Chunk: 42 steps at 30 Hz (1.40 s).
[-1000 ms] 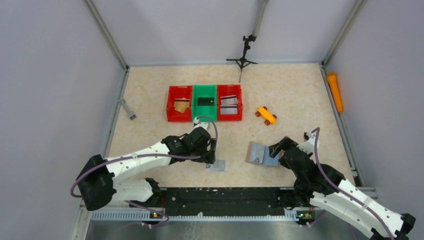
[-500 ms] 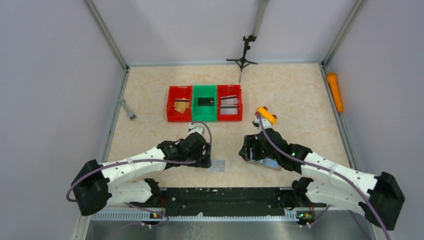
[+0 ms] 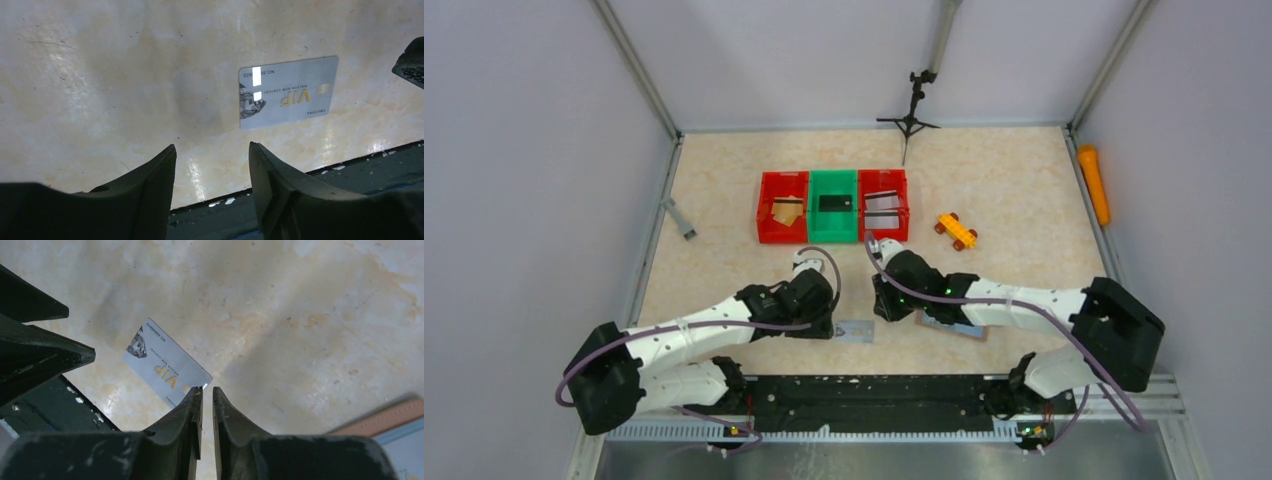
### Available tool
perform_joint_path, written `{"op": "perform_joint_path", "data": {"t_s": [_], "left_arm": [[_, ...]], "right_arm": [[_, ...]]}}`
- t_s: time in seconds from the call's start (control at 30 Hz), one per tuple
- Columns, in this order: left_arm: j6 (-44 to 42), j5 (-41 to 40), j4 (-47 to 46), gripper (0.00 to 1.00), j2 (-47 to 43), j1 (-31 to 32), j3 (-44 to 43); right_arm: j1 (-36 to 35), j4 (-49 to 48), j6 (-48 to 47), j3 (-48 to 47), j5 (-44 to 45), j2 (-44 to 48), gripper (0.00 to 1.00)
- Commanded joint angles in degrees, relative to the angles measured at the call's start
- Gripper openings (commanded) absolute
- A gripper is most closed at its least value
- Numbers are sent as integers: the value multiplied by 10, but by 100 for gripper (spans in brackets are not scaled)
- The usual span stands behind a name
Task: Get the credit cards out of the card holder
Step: Pick up the credit card from the center of the board.
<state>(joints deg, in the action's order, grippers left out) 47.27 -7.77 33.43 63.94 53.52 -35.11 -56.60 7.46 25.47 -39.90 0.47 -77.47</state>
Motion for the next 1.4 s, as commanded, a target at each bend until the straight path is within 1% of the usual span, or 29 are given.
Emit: {"op": "perform_joint_path", "data": {"t_s": [0.0,0.07,0.27,0.43,0.57,0.7,0.8,0.87,0.97,1.07,1.17,1.23,1.3,1.37], "left_arm": [[-1,-1,-20,56,-18,-26,22],[-6,5,-29,54,-19,-38,28],[-17,8,-47,55,-23,-57,38],[-33,37,-61,55,-17,-83,48],[-39,48,-69,55,-6,-87,48],[-44,64,-82,55,-1,-87,47],[-51,109,-93,54,11,-85,47],[-54,120,-97,54,20,-85,47],[-55,119,-103,54,30,-84,48],[-55,119,-115,54,38,-85,42],[-65,92,-117,53,42,-81,25],[-82,51,-103,54,47,-60,5],[-89,10,-80,57,63,-37,-20],[-102,-23,-64,63,92,-10,-44]], "right_arm": [[-16,-38,-23,-54,17,-58,11],[-22,-29,-29,-75,33,-87,11],[-34,-25,-45,-95,45,-144,11],[-54,-19,-64,-98,2,-179,11],[-70,-33,-62,-74,-42,-178,11],[-93,-47,-46,-43,-64,-153,11],[-108,-63,-36,-21,-73,-129,12],[-117,-65,-33,-13,-79,-117,12],[-120,-65,-19,-4,-70,-97,13],[-120,-71,3,24,-43,-55,13],[-121,-81,23,45,-10,-7,13],[-120,-63,36,53,31,23,13],[-121,-42,48,62,68,53,14],[-120,-36,64,81,101,100,15]]}}
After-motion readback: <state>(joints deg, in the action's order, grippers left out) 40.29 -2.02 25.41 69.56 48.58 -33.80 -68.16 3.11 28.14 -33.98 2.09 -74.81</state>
